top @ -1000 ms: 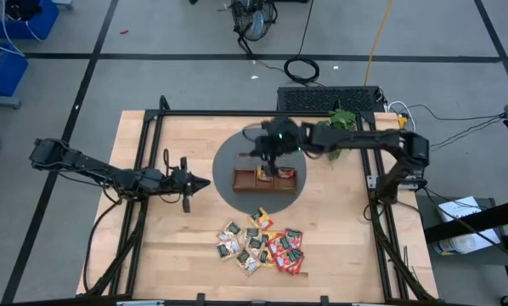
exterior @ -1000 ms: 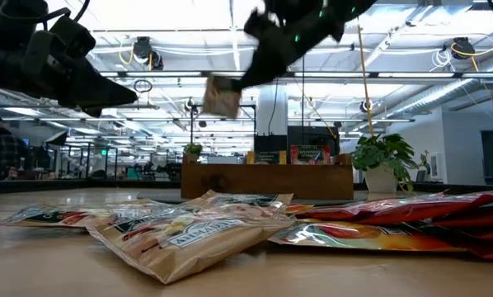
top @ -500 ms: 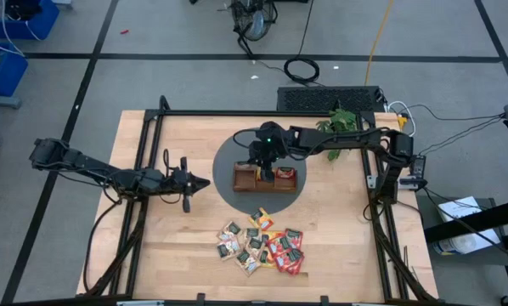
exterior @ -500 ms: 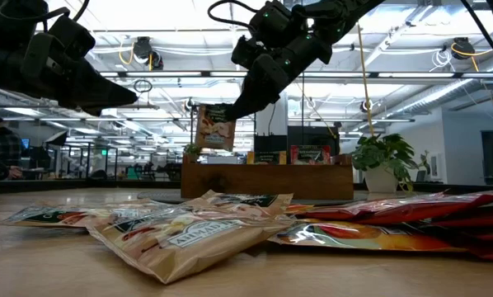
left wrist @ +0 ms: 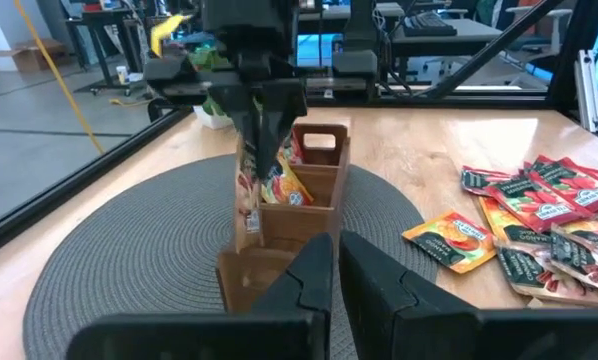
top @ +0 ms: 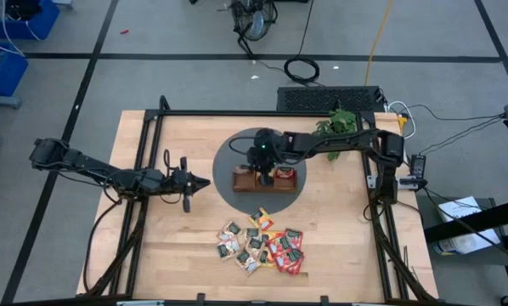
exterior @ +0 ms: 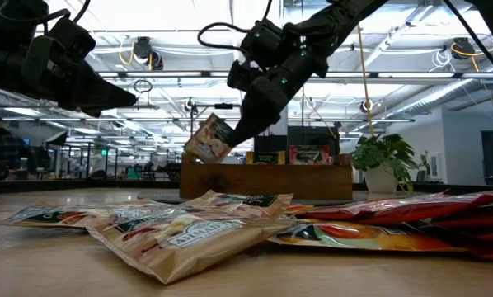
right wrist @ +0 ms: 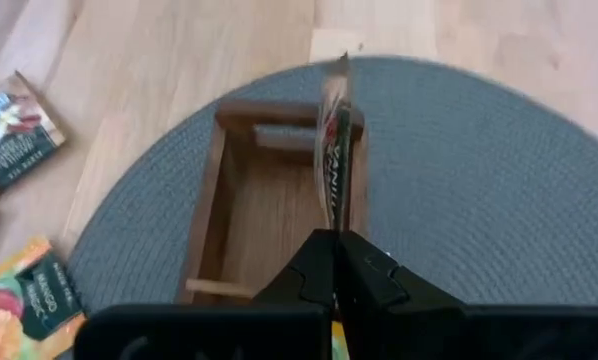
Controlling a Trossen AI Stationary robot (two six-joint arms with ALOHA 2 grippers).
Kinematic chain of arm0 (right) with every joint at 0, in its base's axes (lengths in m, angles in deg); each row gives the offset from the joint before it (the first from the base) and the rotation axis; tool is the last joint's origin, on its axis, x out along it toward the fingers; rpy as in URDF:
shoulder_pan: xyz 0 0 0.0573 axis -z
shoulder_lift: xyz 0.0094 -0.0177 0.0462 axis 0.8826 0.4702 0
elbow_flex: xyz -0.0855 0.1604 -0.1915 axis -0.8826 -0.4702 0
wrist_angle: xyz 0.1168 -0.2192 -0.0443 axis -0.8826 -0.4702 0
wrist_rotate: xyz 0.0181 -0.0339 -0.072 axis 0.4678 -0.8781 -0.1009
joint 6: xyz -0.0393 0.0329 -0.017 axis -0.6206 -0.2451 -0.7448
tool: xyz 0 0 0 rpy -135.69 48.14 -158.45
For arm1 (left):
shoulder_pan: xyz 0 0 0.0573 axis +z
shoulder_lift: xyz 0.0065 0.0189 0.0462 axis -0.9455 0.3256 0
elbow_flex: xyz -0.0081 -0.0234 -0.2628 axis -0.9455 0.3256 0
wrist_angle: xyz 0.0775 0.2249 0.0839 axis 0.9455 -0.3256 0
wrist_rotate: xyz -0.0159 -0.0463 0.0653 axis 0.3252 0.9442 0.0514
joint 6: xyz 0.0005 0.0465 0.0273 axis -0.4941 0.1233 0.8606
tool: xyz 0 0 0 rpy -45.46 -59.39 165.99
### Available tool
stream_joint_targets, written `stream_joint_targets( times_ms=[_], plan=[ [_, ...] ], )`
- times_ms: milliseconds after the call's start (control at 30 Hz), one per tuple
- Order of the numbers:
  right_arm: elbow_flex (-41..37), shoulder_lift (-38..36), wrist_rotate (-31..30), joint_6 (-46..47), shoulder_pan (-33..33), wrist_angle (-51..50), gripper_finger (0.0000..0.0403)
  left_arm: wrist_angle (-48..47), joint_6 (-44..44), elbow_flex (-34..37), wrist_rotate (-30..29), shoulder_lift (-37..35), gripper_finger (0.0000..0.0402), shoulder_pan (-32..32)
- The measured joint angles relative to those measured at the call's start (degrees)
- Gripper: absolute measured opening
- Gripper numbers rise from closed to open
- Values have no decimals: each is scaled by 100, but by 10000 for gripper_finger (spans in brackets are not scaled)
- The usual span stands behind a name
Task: Pick & Place Tea
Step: Put the brown tea bag into the left section of the wooden organizer
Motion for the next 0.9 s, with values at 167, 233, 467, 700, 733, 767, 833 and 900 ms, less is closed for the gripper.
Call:
stream_joint_targets(
  times_ms=[167,233,467,700,733,767,833,900],
  plan=[
    [-4,-155,-26,-5,-2,-73,0,-18,-2,0,0,0,31,1],
    [50,-245,-24,-28,-2,-132,0,-20,0,0,0,0,31,1],
    [804,-255,-356,-279,-26,-1464,0,-25,20,0,-4,0,31,1],
    [1768,-171,-494,-322,-74,-2647,0,-28,24,0,-4,0,31,1],
    [1929,-94,-498,-321,-98,-2812,0,-28,25,0,-4,0,31,1],
    [2097,27,-533,-315,-132,-3059,0,-29,28,0,-4,0,31,-1],
    [2502,380,-696,-315,-225,-3611,0,-31,29,0,-7,0,31,1],
    [2939,724,-812,-306,-299,-4107,0,-37,33,0,-5,0,31,1]
  ],
)
